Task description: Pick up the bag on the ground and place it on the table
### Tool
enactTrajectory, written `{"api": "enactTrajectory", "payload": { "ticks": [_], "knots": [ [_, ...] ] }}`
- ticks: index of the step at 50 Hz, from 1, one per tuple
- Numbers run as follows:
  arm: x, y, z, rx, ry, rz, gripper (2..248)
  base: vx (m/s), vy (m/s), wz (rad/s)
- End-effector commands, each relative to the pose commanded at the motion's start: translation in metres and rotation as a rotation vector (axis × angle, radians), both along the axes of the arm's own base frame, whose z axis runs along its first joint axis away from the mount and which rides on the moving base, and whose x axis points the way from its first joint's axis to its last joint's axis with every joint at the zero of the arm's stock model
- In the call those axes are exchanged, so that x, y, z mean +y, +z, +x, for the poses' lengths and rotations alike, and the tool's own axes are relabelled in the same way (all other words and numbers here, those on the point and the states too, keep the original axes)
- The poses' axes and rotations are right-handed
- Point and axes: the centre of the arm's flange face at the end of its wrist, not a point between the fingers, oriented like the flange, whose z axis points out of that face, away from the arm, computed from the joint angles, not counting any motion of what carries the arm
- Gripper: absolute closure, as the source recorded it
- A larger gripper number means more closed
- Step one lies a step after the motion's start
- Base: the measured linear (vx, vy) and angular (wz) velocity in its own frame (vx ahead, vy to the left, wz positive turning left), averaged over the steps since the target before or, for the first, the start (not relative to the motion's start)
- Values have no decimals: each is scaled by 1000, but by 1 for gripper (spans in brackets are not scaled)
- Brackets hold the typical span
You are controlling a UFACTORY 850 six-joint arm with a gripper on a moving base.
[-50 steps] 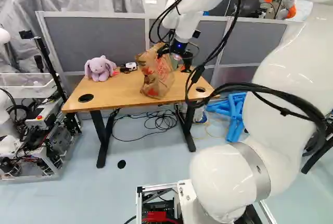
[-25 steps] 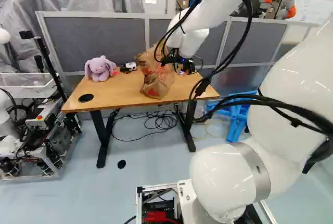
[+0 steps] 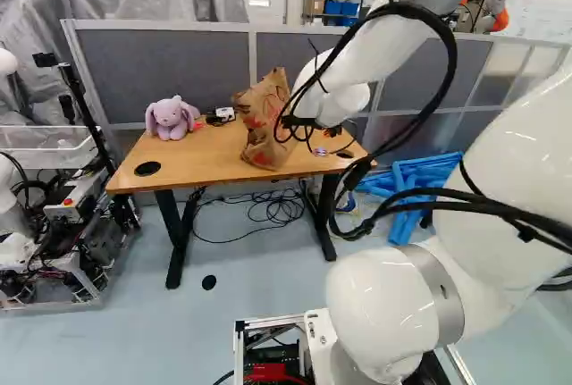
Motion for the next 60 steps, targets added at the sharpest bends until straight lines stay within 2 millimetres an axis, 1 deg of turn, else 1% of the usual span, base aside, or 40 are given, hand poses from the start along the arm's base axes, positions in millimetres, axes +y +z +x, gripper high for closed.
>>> {"api": "enactTrajectory", "payload": {
  "ticks": [26,47,60],
  "knots": [
    [-7,-38,-51,-142,37,-77,3,0,0,0],
    [-9,-59,-84,-227,59,-122,3,0,0,0],
    [-10,-67,-100,-265,68,-142,3,0,0,0]
  ]
}}
